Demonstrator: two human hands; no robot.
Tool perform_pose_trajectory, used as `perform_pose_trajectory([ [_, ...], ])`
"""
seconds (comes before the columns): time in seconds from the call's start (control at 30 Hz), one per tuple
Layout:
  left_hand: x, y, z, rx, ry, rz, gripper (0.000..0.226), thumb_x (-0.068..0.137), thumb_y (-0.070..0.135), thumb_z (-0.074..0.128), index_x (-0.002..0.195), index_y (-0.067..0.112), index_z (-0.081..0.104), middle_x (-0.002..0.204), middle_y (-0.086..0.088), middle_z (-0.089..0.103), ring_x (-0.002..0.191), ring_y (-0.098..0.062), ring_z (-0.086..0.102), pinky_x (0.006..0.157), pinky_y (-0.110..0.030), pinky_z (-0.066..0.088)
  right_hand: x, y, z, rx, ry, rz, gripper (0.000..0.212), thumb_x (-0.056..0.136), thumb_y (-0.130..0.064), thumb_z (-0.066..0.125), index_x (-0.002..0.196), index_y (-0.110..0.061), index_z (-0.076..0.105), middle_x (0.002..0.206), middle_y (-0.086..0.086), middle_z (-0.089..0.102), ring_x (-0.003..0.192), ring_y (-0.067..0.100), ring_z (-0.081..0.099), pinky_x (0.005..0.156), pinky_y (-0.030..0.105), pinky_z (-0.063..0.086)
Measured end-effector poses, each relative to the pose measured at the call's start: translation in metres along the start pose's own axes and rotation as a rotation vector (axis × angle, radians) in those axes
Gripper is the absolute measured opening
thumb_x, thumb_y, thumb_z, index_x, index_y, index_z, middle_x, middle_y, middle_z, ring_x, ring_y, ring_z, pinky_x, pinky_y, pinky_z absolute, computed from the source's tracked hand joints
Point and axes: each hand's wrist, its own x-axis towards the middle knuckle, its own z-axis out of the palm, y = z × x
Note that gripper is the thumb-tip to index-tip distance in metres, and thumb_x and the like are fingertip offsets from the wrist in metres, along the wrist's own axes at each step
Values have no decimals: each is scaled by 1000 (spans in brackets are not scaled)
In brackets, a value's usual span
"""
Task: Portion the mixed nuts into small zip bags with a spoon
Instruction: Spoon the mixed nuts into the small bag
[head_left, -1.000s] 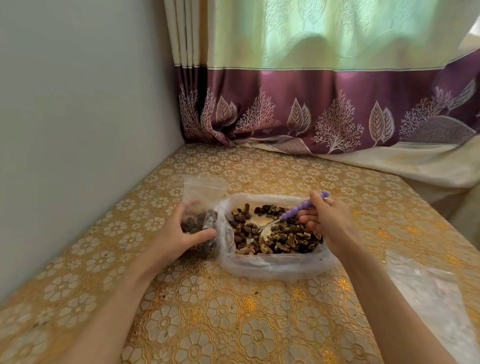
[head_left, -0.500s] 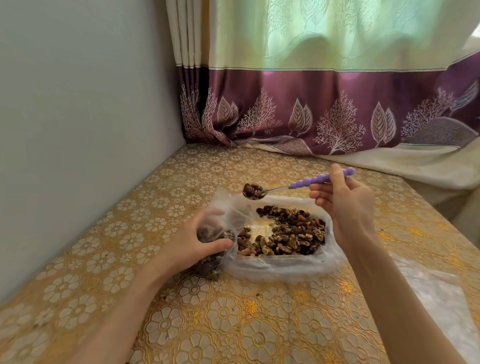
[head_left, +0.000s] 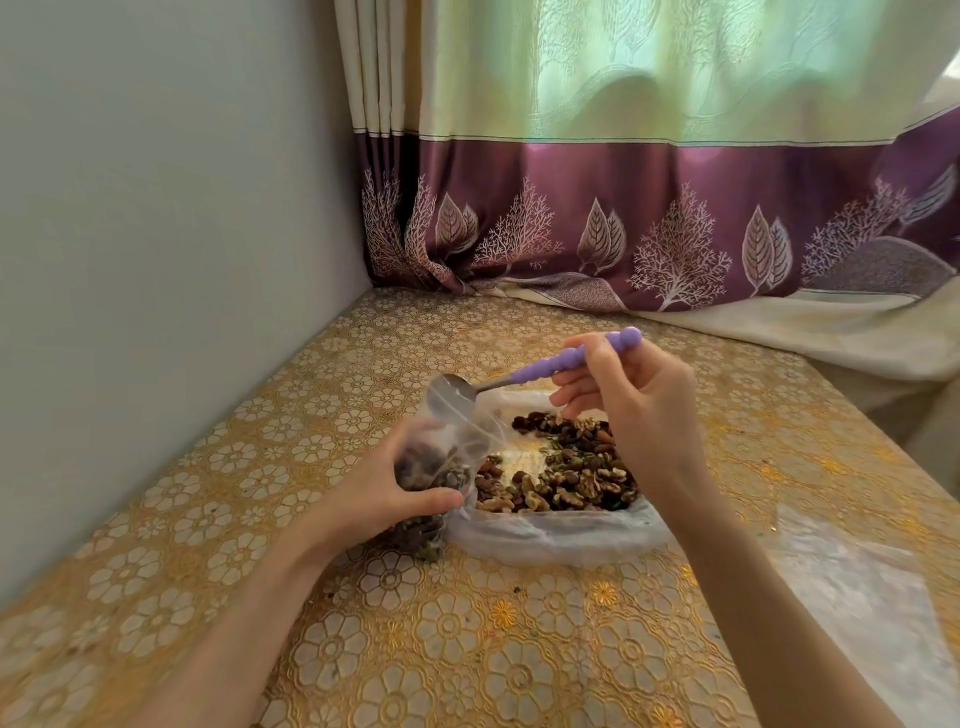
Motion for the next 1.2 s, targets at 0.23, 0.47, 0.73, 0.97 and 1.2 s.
perform_pose_trajectory([
  [0.23,1,-4,-2,-14,-57,-20,72,57,52,81,115,57,38,110,28,49,98,10,47,75,-13,35,9,12,-17,134,259,102,31,99,-18,45,77,-8,64,62,-1,69,55,11,60,52,18,50],
  [0.47,1,-4,-3,-17,-64,-20,74,45,65,72,113,61,41,116,30,46,97,16,47,73,-10,37,12,37,-37,-50,294,226,33,99,-25,46,73,-12,62,53,-7,63,49,3,54,47,15,45],
  [0.73,-2,-3,-4,-69,-76,2,75,43,93,49,110,61,48,101,40,59,94,16,57,77,-17,37,12,54,-50,-231,178,332,35,100,-24,44,73,-10,62,54,-6,61,48,6,51,46,13,42],
  [0.97,-2,-3,-3,-100,-48,-1,72,48,89,53,111,55,53,100,37,61,94,13,59,76,-17,41,9,51,-43,-174,68,414,35,101,-21,40,76,-5,59,46,-8,62,40,-1,48,42,10,39],
  [1.2,-3,-2,-2,-89,-24,19,78,48,91,51,114,49,53,101,35,61,95,10,60,73,-10,44,4,51,-31,-112,-30,509,37,101,-24,42,74,-5,60,51,-2,66,42,5,51,40,12,40],
])
